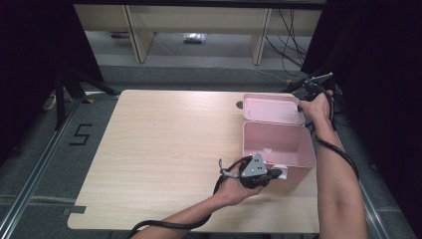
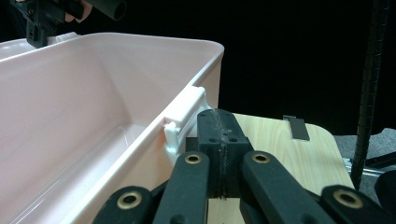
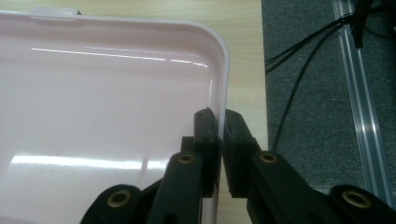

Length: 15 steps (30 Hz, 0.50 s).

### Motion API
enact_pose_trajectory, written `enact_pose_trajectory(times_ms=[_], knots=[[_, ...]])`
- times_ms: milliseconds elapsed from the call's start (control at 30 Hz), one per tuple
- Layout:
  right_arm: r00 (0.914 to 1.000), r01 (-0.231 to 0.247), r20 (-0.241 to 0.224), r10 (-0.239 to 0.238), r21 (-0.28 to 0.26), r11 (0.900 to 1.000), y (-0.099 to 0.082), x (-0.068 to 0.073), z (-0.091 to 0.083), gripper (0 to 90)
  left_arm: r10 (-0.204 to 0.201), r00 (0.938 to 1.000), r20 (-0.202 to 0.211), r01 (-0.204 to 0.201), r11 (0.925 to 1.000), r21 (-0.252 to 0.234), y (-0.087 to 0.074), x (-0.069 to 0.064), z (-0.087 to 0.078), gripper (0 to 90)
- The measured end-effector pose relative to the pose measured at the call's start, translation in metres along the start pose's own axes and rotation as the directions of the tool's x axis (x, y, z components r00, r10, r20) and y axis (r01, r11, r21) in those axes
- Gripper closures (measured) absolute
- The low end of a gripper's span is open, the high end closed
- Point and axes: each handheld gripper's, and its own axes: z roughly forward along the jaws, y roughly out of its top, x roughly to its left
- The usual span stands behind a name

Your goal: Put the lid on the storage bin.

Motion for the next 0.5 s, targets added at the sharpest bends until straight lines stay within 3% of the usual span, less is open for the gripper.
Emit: enact_pose_trajectory(times_ms=[133,167,200,333,367,500], knots=[[1.0,-0.003,-0.005,0.003,-0.003,1.0,0.0001,-0.0002,-0.0023,87.0,0.001,1.0,-0.004,-0.001,1.0,0.005,0.0006,-0.0002,0.001,89.7],[0.9994,-0.033,-0.007,0.033,0.001,0.9994,-0.0004,0.0018,-0.0029,87.1,-0.001,1.0,-0.005,0.001,1.0,0.006,0.0006,-0.0003,0.001,89.7],[1.0,-0.004,-0.003,0.004,-0.011,0.9999,-0.0003,-0.0002,-0.0028,87.2,-0.002,1.0,-0.007,0.002,1.0,0.005,0.0006,-0.0005,0.0011,89.7],[1.0,-0.002,-0.005,0.002,-0.019,0.9998,-0.0007,-0.0004,-0.0049,87.5,-0.011,0.9999,-0.009,0.011,0.9999,0.007,0.0007,-0.001,0.0014,89.8],[0.9994,-0.033,-0.01,0.033,-0.013,0.9994,-0.001,0.0013,-0.0059,87.6,-0.012,0.9999,-0.01,0.012,0.9999,0.008,0.0008,-0.0011,0.0015,89.9],[1.0,-0.007,-0.004,0.007,-0.022,0.9997,-0.0002,-0.0006,-0.0092,87.9,-0.026,0.9996,-0.008,0.026,0.9996,0.009,0.001,-0.0018,0.0018,89.9]])
